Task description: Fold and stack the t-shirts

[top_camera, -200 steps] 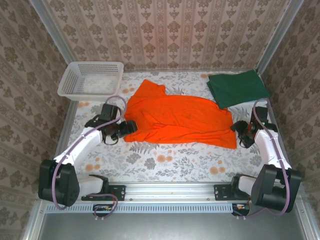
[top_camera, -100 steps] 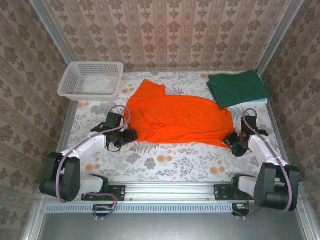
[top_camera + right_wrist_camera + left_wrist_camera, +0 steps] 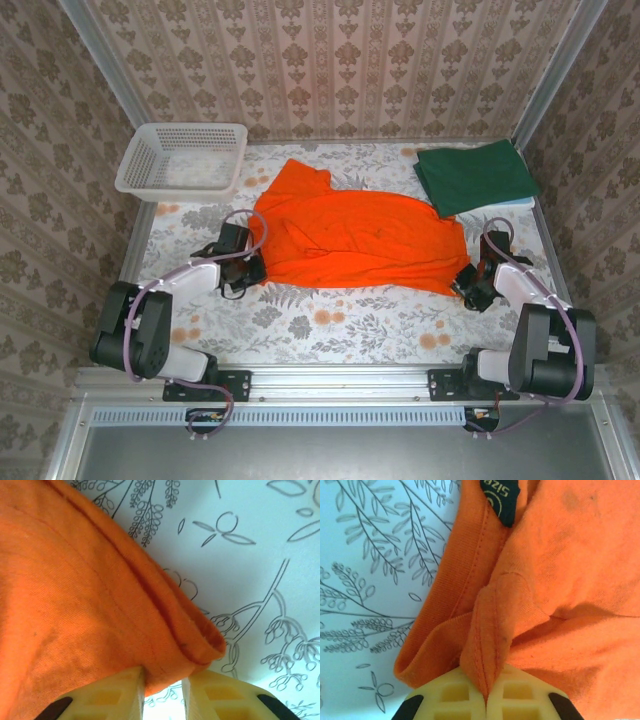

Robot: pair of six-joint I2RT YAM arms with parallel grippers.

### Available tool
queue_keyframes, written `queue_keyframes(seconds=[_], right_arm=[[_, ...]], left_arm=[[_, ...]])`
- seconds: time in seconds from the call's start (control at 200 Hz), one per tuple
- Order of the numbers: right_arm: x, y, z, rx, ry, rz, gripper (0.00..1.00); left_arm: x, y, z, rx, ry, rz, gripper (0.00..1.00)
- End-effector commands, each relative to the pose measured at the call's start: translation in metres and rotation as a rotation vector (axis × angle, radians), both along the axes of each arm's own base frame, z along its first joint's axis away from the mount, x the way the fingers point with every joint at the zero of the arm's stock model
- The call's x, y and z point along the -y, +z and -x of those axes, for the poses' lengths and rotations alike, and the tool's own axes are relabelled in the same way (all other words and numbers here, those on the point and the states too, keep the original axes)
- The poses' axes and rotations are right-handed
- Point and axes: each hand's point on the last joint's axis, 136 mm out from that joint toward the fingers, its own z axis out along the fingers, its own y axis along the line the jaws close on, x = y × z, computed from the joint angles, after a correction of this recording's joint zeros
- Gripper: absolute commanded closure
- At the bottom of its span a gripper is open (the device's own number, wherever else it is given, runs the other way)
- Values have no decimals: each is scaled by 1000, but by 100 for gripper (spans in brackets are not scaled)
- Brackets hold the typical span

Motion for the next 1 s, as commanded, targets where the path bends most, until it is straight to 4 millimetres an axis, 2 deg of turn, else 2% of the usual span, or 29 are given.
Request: queue_keyframes(seconds=[0.0, 0.27, 0.365, 0.54, 0.74, 0.765, 0.815, 0.935, 0.995], right_arm=[[12, 0, -2, -15, -4, 46, 81], [16, -2, 4, -45, 17, 48, 99], [11, -3, 10, -61, 27, 30, 98], [0, -2, 21, -60, 20, -25, 97], [-15, -8, 40, -86, 3, -93, 94], [-15, -8, 41, -86, -3, -97, 93], [-16, -7, 47, -94, -18, -96, 92], [-17, 0, 54, -50, -84, -94, 81], [-19, 6, 57, -23, -118, -103, 77]], left_arm=[[-22, 2, -4, 19, 32, -103, 100], [-62, 9, 3, 37, 133, -167, 100], [-70, 12, 8, 43, 154, -176, 100], [-69, 10, 19, 34, 168, -150, 100], [-77, 11, 35, 46, 224, -144, 95], [-78, 12, 37, 52, 232, -144, 93], [-81, 19, 37, 76, 250, -146, 81], [-87, 41, 36, 141, 276, -141, 76], [-87, 55, 32, 179, 277, -132, 65]])
